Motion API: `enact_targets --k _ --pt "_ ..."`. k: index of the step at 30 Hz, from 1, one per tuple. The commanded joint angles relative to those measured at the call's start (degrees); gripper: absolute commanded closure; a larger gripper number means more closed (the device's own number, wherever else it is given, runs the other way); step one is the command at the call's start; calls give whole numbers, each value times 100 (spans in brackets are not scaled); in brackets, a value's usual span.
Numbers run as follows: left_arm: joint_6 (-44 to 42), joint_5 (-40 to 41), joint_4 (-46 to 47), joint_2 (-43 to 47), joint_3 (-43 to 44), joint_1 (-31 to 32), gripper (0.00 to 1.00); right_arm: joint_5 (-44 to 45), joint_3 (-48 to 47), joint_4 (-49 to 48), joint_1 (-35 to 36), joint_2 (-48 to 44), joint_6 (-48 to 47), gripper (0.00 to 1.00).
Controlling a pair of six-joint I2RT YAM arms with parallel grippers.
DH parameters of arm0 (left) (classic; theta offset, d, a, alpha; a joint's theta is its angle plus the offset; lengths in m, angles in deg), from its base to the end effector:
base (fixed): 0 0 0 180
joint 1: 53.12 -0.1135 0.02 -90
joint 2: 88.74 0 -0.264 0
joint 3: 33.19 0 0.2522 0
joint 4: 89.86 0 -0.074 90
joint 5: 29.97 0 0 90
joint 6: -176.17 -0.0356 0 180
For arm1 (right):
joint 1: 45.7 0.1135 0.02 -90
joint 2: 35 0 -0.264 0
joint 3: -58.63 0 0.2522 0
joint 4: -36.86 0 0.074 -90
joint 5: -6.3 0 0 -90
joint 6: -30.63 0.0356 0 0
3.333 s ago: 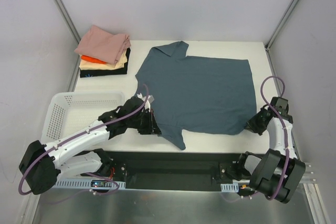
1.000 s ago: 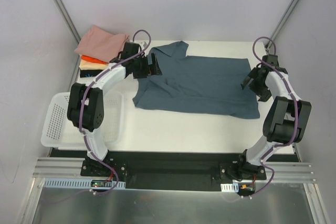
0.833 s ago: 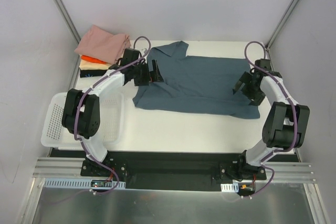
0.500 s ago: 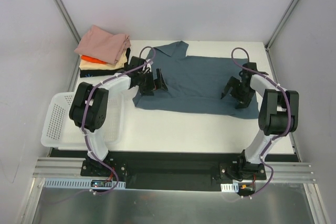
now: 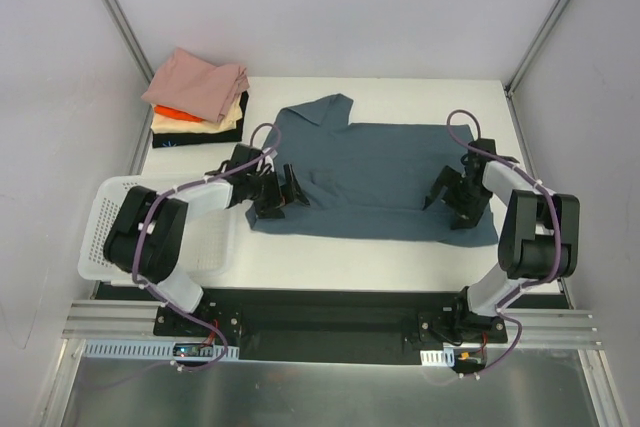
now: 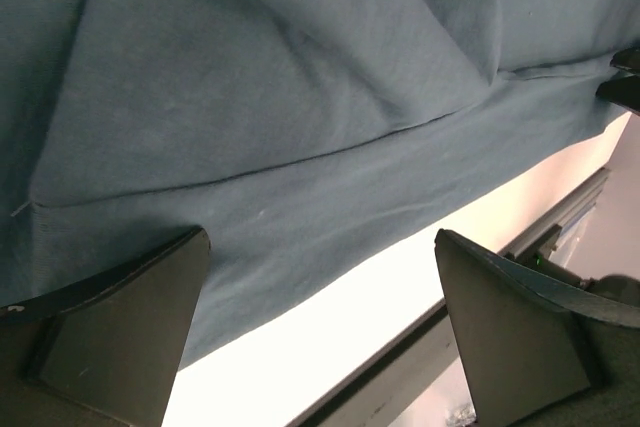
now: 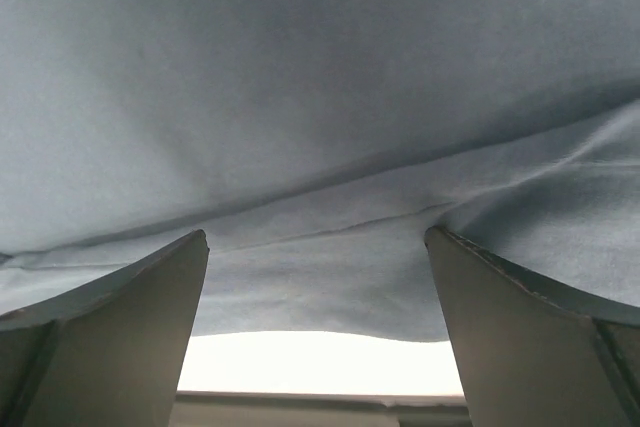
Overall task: Fold and stack the t-shirts
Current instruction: Fold the tshirt
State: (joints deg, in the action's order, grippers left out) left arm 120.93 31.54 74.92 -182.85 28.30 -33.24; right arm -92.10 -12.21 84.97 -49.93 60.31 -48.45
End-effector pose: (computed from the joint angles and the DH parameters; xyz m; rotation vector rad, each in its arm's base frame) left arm 0.2970 -0.1255 0.1628 -0.0818 2.5329 -1.0151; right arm 0.3062 -0.0174 0.1677 0.3424 2.8171 0.2334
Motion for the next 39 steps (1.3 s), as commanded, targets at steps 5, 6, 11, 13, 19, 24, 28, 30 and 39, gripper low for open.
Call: enact_targets --k 5,6,11,13,19,24,28,30,39 --pt "198 177 -1277 1350 -1195 235 1 216 988 696 -157 -890 -230 3" --pt "171 212 -1322 1560 -1152 297 1 260 953 696 -166 -961 -239 4" --pt "13 344 -1384 1896 -661 560 1 770 629 810 -587 -1286 16 4" --pt "-57 484 -1375 1949 -554 622 1 726 602 819 -902 -1304 25 4" --pt "-408 730 -1349 1773 -89 640 1 805 348 748 -1212 -1138 42 3" --pt "-558 731 -1007 1334 211 640 1 902 145 854 -1361 -707 95 3" --pt "-699 573 -567 1351 88 631 1 743 74 933 -1729 -593 121 7" --pt "-874 555 -461 1360 53 631 1 761 83 942 -1818 -549 165 18" --pt "-831 441 -118 1289 -184 464 1 1200 -233 1056 -1853 -12 384 61"
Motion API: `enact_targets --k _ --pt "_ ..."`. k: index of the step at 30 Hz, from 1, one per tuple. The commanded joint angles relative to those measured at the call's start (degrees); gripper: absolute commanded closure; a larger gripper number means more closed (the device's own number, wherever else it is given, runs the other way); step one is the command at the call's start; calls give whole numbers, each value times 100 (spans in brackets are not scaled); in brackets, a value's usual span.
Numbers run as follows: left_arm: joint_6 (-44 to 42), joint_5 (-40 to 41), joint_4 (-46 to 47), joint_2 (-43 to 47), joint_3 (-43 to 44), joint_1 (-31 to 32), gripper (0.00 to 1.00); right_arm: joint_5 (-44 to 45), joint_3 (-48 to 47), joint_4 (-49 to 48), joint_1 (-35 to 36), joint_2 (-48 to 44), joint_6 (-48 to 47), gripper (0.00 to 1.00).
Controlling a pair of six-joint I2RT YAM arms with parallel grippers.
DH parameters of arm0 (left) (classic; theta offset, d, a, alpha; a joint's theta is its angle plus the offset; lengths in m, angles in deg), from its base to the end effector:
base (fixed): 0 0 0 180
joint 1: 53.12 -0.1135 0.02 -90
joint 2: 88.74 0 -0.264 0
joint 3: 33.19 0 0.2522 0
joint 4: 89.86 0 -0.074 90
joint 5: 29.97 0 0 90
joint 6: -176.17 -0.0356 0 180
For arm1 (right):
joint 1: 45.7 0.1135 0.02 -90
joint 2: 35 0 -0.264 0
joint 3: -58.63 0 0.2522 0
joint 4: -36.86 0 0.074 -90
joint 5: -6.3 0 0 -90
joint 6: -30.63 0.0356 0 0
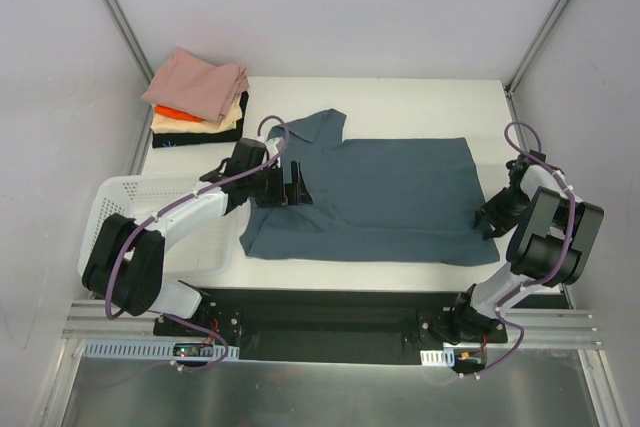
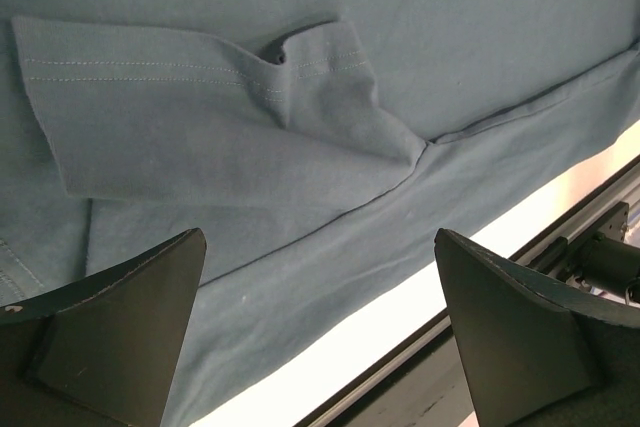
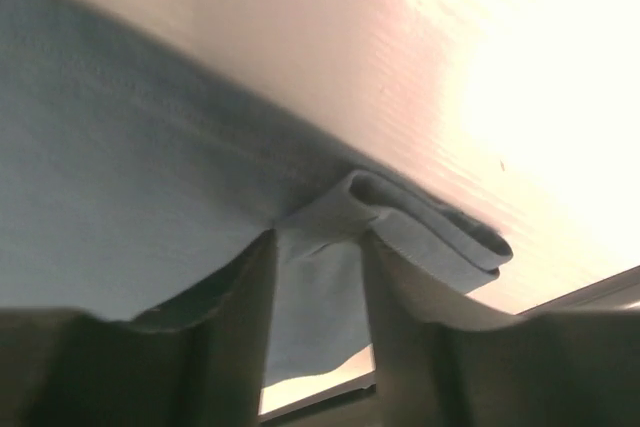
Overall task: Fold and stack the t-shirts
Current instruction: Fold the tshirt
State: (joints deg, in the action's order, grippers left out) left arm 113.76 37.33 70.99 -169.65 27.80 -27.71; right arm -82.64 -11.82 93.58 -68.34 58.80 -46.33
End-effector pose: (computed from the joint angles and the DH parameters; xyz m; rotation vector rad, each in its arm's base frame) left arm 0.2636 -0.1404 0.2209 0.1801 2.3559 -0.9223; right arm 0.2655 -0.1114 0.1690 0.9122 2.8265 -0.0490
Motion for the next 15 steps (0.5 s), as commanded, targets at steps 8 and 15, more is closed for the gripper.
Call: enact_targets --k 8,15 --pt "-96 -156 310 -48 -169 -150 1 272 -457 291 -13 262 234 84" --pt "-61 -173 319 -127 -143 -159 1 650 -598 643 -4 -28 173 94"
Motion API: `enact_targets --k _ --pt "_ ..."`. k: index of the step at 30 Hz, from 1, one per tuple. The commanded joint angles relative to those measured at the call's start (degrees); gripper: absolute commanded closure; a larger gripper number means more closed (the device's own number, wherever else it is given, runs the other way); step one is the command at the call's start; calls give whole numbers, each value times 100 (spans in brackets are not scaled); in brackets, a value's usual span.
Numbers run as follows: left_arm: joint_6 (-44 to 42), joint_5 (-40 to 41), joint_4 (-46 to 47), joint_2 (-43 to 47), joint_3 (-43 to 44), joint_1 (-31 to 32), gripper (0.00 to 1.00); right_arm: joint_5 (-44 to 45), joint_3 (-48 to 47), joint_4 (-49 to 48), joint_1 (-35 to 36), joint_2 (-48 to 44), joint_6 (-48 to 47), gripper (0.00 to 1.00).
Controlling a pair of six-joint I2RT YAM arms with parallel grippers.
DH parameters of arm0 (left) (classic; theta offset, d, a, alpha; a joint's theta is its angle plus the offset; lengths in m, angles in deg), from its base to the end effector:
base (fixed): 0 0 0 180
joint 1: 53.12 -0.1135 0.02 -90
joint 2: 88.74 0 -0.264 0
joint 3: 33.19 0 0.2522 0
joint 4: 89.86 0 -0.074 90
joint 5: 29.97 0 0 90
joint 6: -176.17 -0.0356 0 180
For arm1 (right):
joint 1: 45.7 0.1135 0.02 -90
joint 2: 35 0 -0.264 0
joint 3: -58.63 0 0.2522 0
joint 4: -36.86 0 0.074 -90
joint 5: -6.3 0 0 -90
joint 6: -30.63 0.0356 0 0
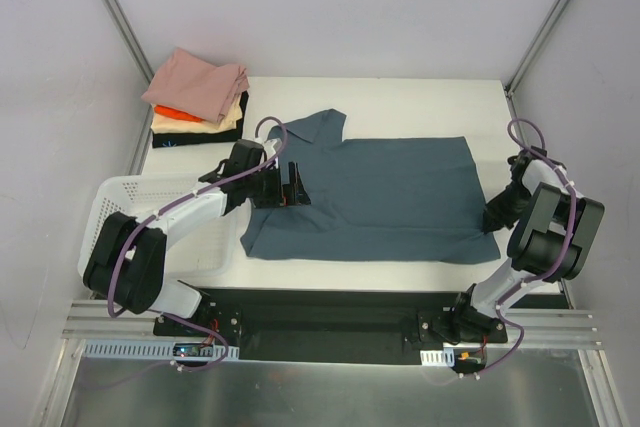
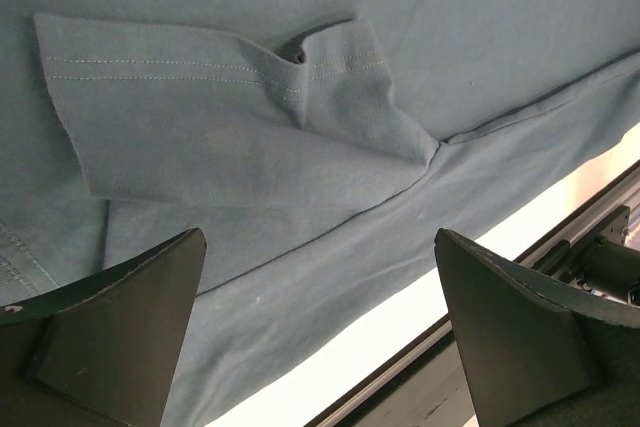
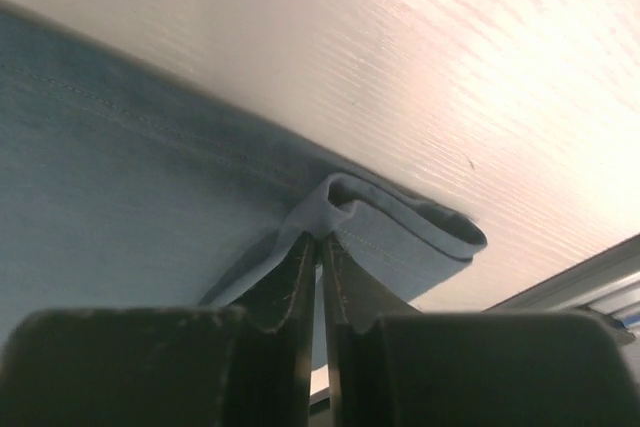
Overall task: Fold and stack the t-shirts
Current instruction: Fold the tshirt
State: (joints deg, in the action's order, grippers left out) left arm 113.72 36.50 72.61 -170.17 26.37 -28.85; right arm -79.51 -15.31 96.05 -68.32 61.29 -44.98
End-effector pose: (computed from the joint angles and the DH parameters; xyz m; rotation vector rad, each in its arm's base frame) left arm 0.2650 -0.1351 0.2129 0.1643 2.3601 -0.9274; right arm 0.2743 -0.1171 0.1717 0.9589 2.8395 -0.1253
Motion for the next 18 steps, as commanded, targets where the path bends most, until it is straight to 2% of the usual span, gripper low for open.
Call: enact_targets --k 1,8,14,15,16,18 --pt "-48 -117 166 -110 16 -45 1 329 -266 414 -6 -382 20 99" --pt "-4 -178 157 -189 34 -54 1 399 -362 449 -6 -717 -112 99" --pt "22 -222 184 -163 17 -54 1 197 -556 326 64 -313 -156 98" --pt "22 -205 175 -154 8 -54 1 188 -599 291 73 -191 -147 97" --pt "22 -196 184 -145 8 -54 1 197 -626 195 81 -129 -139 91" --pt "13 -196 184 -136 34 -54 1 197 -740 212 108 73 -121 85"
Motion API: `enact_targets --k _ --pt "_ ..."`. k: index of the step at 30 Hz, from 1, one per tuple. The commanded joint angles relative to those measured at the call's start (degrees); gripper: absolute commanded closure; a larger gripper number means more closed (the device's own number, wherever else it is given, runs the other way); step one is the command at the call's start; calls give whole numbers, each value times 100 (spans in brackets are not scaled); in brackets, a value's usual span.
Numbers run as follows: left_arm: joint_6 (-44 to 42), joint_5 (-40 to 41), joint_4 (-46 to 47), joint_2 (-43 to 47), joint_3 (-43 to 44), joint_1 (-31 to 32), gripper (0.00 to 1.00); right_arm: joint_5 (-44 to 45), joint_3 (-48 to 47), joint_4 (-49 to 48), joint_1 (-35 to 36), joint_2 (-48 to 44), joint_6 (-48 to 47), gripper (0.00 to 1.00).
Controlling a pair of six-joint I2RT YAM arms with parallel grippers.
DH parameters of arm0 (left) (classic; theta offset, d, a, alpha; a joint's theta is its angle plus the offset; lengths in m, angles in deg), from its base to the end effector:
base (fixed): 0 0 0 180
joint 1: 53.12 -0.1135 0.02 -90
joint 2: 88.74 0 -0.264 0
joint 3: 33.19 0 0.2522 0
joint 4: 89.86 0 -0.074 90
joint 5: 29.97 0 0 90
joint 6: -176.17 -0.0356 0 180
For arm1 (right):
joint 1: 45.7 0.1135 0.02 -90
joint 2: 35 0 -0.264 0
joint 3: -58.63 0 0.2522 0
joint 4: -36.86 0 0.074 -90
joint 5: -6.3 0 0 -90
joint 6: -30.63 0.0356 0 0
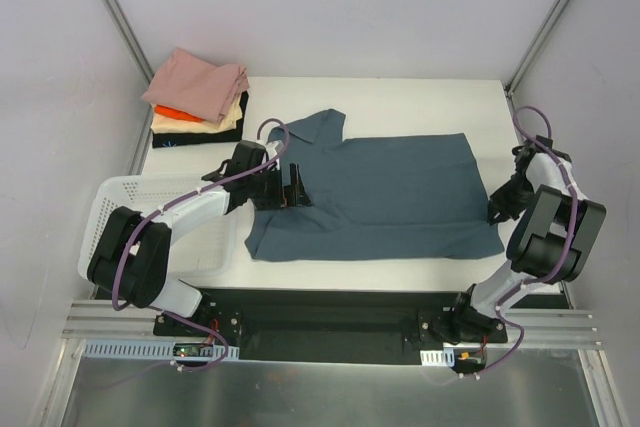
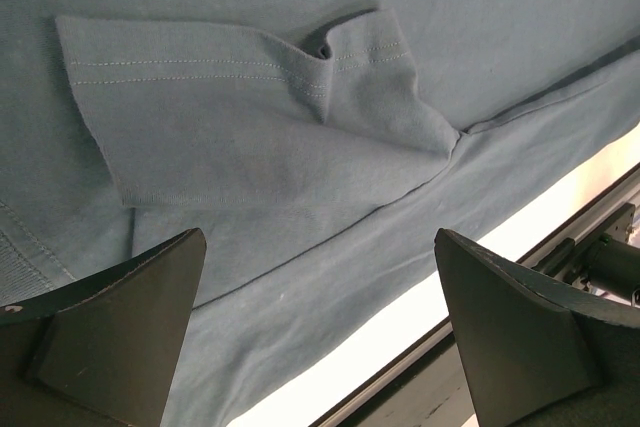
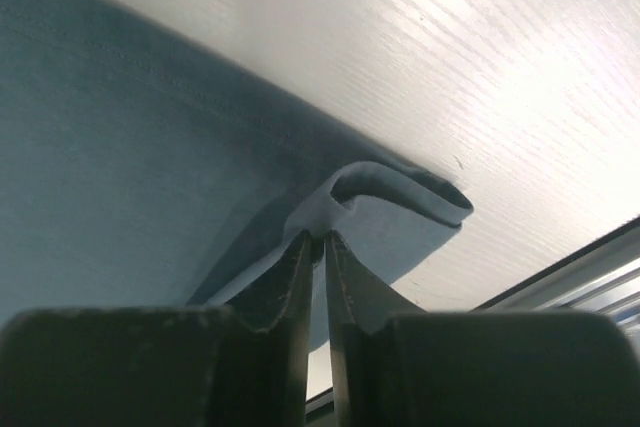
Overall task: Fold and stack the t-shirts
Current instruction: Fold the tshirt
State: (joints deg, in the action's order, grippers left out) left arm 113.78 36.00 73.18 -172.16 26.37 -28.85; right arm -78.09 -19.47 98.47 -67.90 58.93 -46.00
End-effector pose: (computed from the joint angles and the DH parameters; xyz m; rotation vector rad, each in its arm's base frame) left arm 0.2684 -0.1369 0.2041 0.1624 2.3866 -0.9323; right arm 0.2806 -0.1183 0.2013 0.9088 2.7813 -0.1677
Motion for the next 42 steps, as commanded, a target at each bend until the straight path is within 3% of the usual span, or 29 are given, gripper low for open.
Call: enact_targets --k 1,3,4,5,10,13,14,18,19,22,23,26,29,32,38,42 --pt "-2 -189 118 80 43 -63 1 72 -377 13 84 362 -18 77" --pt "-2 -224 118 97 130 -54 1 142 -474 48 180 354 -36 56" --pt "7 -260 118 124 157 -54 1 221 -536 83 207 293 -36 25" --pt "24 -269 109 115 201 -54 1 300 -580 110 242 206 -36 4" --pt "165 -190 39 37 561 -19 1 740 -589 154 531 -734 -71 3" --pt "87 126 -206 -121 894 156 1 557 -405 -134 918 -1446 -254 4" --pt "43 249 -320 -174 1017 209 1 242 -169 -380 1014 -1639 -369 3" --pt "103 802 -892 -281 1317 280 1 -3292 578 -2294 1243 -2265 -450 4" --pt "173 838 -945 -159 1283 280 1 -3720 641 -3038 1331 -2195 -336 3" --pt "384 961 -954 262 993 280 1 -4235 362 -3581 2208 -1774 -779 3" --pt "420 1005 -954 369 896 271 1 -4069 169 -3468 2872 -1425 -992 3" --pt "569 1172 -972 852 457 262 1 -3936 -780 -2950 3964 -477 -1687 2" --pt "701 1173 -989 1327 44 245 1 -4023 -1729 -2501 4669 525 -2055 10" --pt "841 1112 -989 1661 -308 253 1 -4295 -2407 -2167 5074 1309 -2451 16" --pt "947 865 -919 1610 -625 253 1 -3866 -3347 -1508 5655 2426 -2865 31" --pt "982 681 -700 1408 -713 253 1 -3532 -3410 -1402 5849 2683 -2989 35"
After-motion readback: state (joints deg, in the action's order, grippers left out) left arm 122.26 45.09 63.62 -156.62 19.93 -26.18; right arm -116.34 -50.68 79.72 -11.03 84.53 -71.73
